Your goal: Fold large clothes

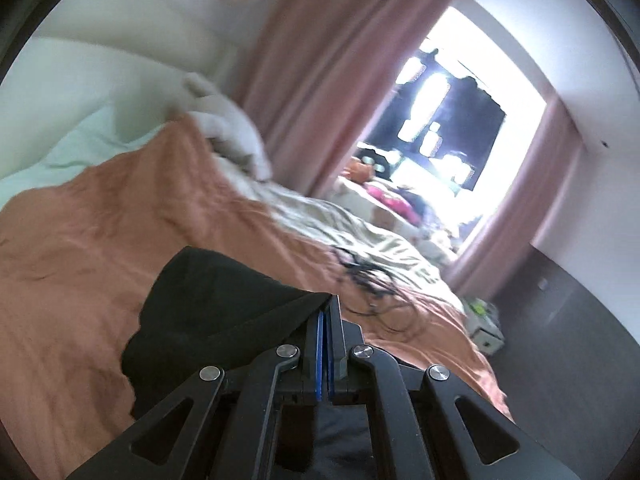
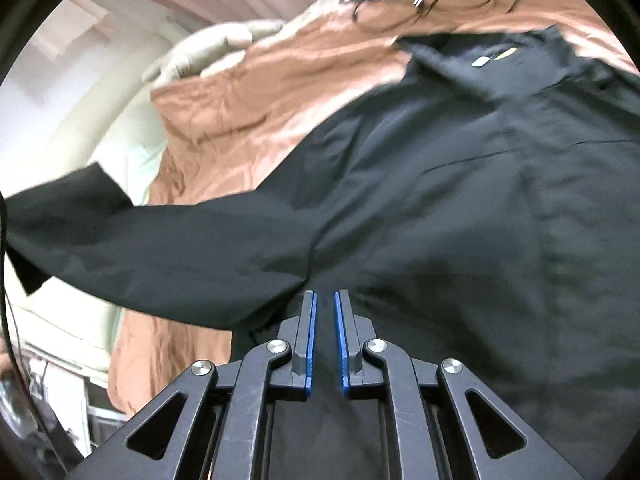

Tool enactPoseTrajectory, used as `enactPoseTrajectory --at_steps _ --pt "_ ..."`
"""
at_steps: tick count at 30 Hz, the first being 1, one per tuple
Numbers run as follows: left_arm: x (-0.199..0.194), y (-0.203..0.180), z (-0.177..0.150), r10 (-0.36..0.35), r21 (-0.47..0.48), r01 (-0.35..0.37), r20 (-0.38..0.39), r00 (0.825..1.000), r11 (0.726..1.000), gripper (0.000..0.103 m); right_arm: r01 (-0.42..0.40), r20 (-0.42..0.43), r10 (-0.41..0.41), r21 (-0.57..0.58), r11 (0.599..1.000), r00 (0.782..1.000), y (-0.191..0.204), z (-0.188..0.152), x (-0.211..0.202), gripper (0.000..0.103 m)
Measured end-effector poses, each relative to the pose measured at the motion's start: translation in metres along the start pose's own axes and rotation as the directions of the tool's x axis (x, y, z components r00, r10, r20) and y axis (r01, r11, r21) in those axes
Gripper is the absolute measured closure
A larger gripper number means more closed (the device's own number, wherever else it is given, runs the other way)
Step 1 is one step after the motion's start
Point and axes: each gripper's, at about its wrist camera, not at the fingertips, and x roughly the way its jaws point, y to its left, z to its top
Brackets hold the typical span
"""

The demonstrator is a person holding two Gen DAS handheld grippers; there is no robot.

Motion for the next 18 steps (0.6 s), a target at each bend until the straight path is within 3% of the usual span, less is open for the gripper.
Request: enactPoseTrajectory --at_steps 11,18 --pt "0.044 -0.11 -0.036 -0.159 0.088 0.17 -0.115 0.981 0.982 0.103 0.015 0.142 -0.025 0.067 0.998 0.99 -0.061 -0.014 -0.117 0.093" --pt "0.086 -0.17 -0.078 -0.216 0.127 0.249 -0.231 0.949 0.96 0.103 0.041 0.192 -0.069 0.148 0.988 0.979 -0.114 -0.037 -0.164 0.093"
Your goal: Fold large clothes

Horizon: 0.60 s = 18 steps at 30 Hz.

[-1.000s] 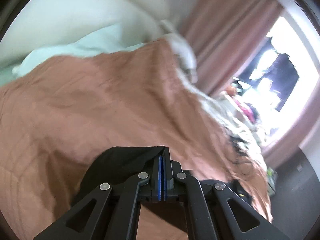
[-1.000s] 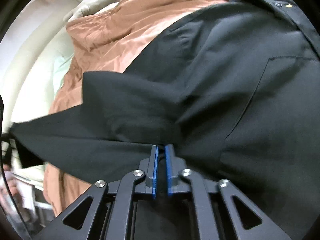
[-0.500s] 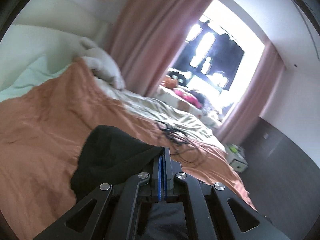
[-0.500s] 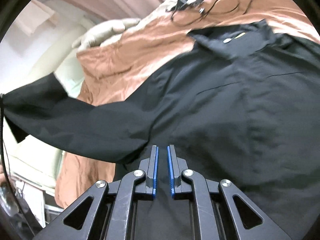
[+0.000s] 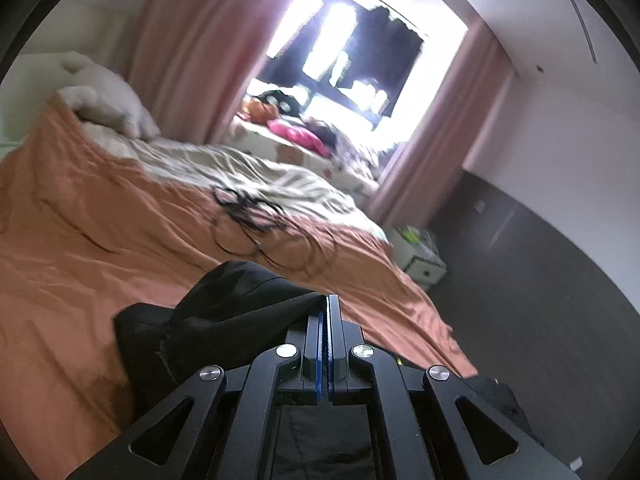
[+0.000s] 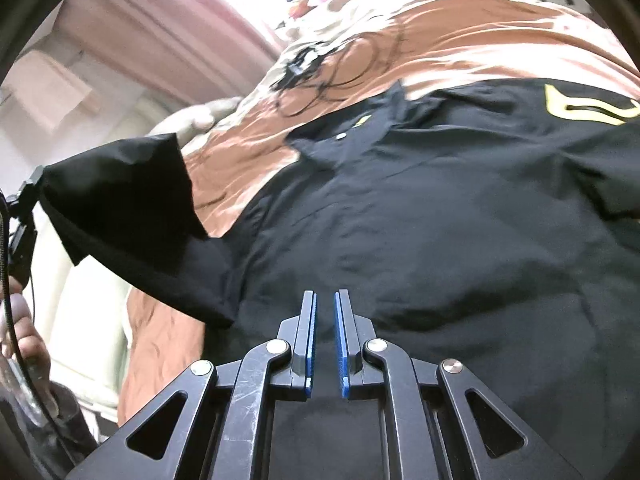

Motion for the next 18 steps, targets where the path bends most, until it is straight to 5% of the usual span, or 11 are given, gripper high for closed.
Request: enactPoseTrajectory --at_steps 4,6,8,9,13,18 --pt "0.042 -0.027 -0.028 -0.014 0.04 0.02 -0.15 0.989 0.999 0.098 0.04 0.019 -0.041 0.045 0.998 0.999 -0.03 -0.004 -0.019 0.091" --pt "0.063 -0.033 -0.045 -0.054 0.033 0.064 -0.253 0.966 0.997 0.074 0.054 0.019 -0.056 0.073 0.996 0.998 -0.043 -0.006 -0.023 0.074" --pt "0.07 -0.033 -0.061 -0.064 0.025 0.075 -0.299 0.952 0.997 0.014 0.072 0.026 -0.074 0.087 0.994 0.997 -0.052 -0.007 -0.026 0.057" --pt "0.067 -0.037 -0.067 -0.059 0.029 0.071 -0.294 0.954 0.997 0.008 0.078 0.027 -0.08 0.088 0.993 0.996 -0.054 -0.008 -0.027 0.054" --pt "0.048 -0.022 -0.082 -0.023 0.024 0.031 -0.288 0.957 0.999 0.005 0.079 0.016 -0.08 0.075 0.994 0.997 -0.056 -0.009 -0.024 0.054" --pt "0.008 0.022 -0.09 0.107 -0.008 -0.112 -0.245 0.964 0.994 0.005 0.08 -0.009 -0.08 -0.014 0.997 0.997 -0.033 -0.007 -0.009 0.054"
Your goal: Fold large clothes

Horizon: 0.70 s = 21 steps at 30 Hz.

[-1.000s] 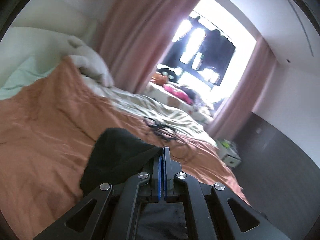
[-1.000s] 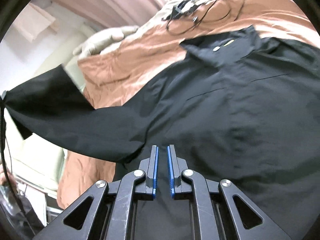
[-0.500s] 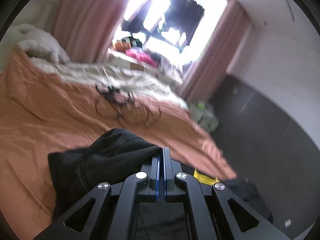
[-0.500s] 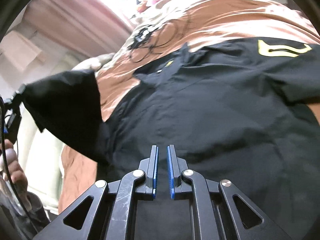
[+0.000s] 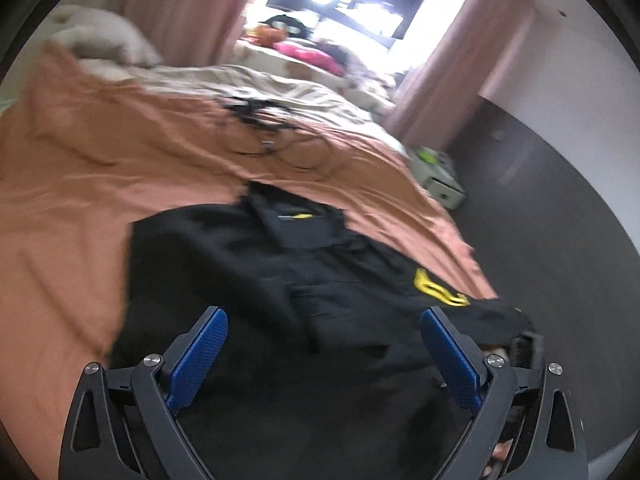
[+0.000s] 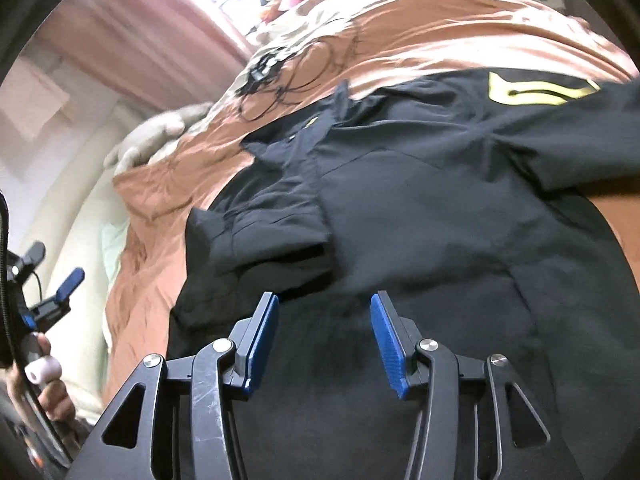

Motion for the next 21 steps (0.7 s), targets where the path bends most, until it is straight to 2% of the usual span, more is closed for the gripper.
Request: enactPoseTrajectory --at_steps 2,5,6,10,15,17,19,21 --pt "-0.011 0.022 -0.005 0.043 -0.037 -0.043 0.009 0.999 0.998 0.005 0.013 -0.021 -0.014 -0.056 0.998 1.0 0.015 0.002 0.009 0.051" --pt "-0.037 0.063 -0.027 0.118 -0.111 -0.116 0.017 0.993 0.987 0.006 0.058 -0.02 -0.062 -0.167 0.984 0.998 0.043 0.005 0.02 0.03" --pt "-0.043 0.072 -0.032 0.136 -0.126 -0.132 0.018 0.991 0.983 0.006 0.083 -0.006 -0.086 -0.213 0.974 0.996 0.054 0.007 0.023 0.026" --pt "-0.069 0.112 -0.06 0.216 -0.198 -0.208 0.016 0.976 0.958 0.009 0.158 0.012 -0.166 -0.377 0.913 0.986 0.093 0.009 0.041 0.02" --pt "-0.09 0.142 -0.091 0.277 -0.255 -0.267 0.006 0.961 0.929 0.011 0.263 0.047 -0.288 -0.566 0.782 0.957 0.132 0.003 0.076 0.02" --pt "-0.092 0.151 -0.101 0.292 -0.273 -0.282 -0.006 0.956 0.92 0.016 0.289 0.059 -0.324 -0.622 0.728 0.944 0.143 -0.001 0.089 0.02" --pt "-0.092 0.158 -0.113 0.304 -0.287 -0.298 -0.025 0.952 0.91 0.02 0.325 0.08 -0.373 -0.678 0.659 0.924 0.152 -0.005 0.104 0.02" --pt "-0.089 0.164 -0.121 0.315 -0.298 -0.311 -0.037 0.949 0.903 0.021 0.381 0.12 -0.433 -0.712 0.589 0.893 0.154 -0.007 0.119 0.021"
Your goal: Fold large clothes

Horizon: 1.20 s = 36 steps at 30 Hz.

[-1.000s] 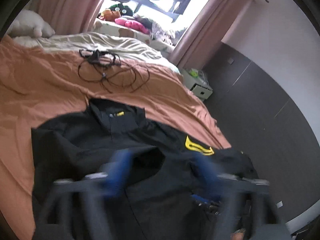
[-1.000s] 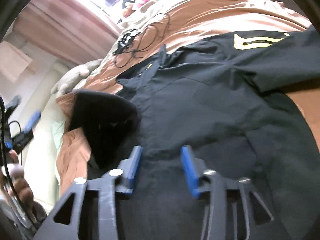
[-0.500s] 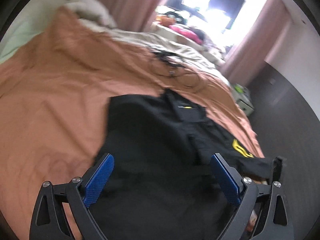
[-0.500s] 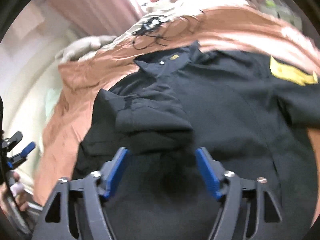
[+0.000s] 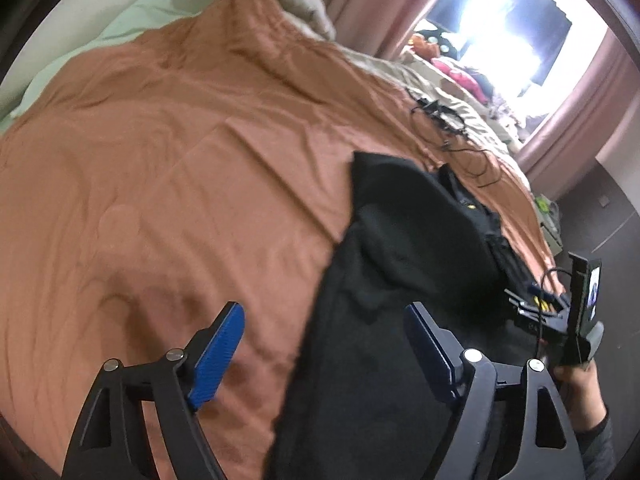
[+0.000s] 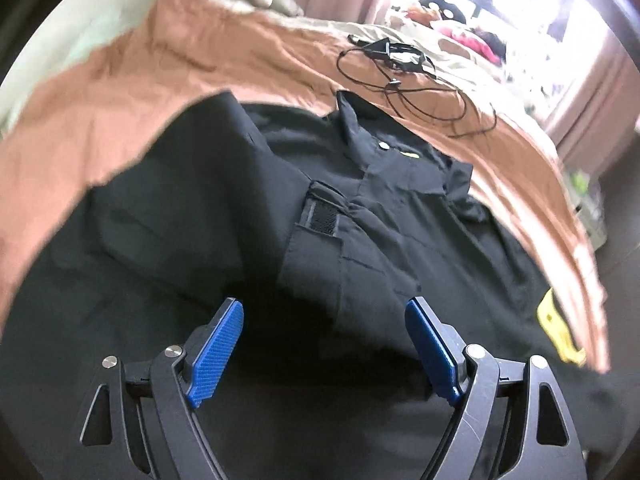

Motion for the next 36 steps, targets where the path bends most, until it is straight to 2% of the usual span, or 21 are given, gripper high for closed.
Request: enactPoseTrajectory --at_steps 1,2,3,4,5,10,12,15,19,27,29,36 --pt "0.003 0.004 -0.003 0.005 -0.007 -0.005 -0.006 1.0 1.0 0.022 0.036 -0.003 -0.036 -0.014 0.999 0.999 0.001 0.002 0.004 0.021" --pt "0.006 0.008 -0.005 0.008 -0.015 -0.009 -0.014 1.0 1.0 0.024 0.059 0.002 -0.059 -0.016 0.998 0.998 -0.003 0.004 0.007 0.029" --pt "0.009 0.01 -0.006 0.013 -0.02 -0.013 -0.021 1.0 1.0 0.025 0.042 0.013 -0.042 -0.003 0.999 0.999 -0.008 0.006 0.006 0.057" --pt "0.011 0.013 -0.006 0.016 -0.022 -0.017 -0.027 1.0 1.0 0.026 0.012 0.018 -0.012 0.022 1.0 1.0 -0.016 0.008 0.004 0.074" --pt "0.013 0.015 -0.007 0.02 -0.022 -0.021 -0.032 0.999 1.0 0.026 -0.005 0.013 0.004 0.057 0.998 1.0 -0.025 0.01 0.002 0.076" --pt "0.028 0.012 -0.001 0.02 -0.011 -0.02 -0.048 0.999 1.0 0.026 -0.083 0.095 0.064 0.212 0.974 0.993 -0.079 0.006 -0.026 0.079" --pt "0.035 0.005 0.0 0.02 0.009 -0.019 -0.053 0.998 1.0 0.026 -0.125 0.118 0.094 0.292 0.948 0.989 -0.105 -0.002 -0.034 0.08" --pt "0.048 -0.007 0.003 0.021 0.04 -0.018 -0.068 0.997 0.999 0.028 -0.135 0.138 0.089 0.372 0.918 0.986 -0.133 -0.014 -0.039 0.081" --pt "0.066 -0.022 0.01 0.035 0.081 -0.028 -0.095 0.995 0.996 0.035 -0.139 0.145 0.081 0.455 0.88 0.986 -0.163 -0.031 -0.042 0.084" --pt "0.109 -0.049 0.02 0.106 0.192 -0.078 -0.141 0.984 0.978 0.045 -0.126 0.136 0.061 0.543 0.831 0.989 -0.198 -0.063 -0.027 0.091" --pt "0.122 -0.055 0.021 0.136 0.223 -0.1 -0.153 0.979 0.97 0.051 -0.128 0.14 0.06 0.556 0.821 0.988 -0.204 -0.07 -0.023 0.092" --pt "0.158 -0.059 0.029 0.21 0.274 -0.157 -0.175 0.962 0.949 0.059 -0.159 0.092 0.132 0.653 0.74 0.987 -0.225 -0.098 0.022 0.092"
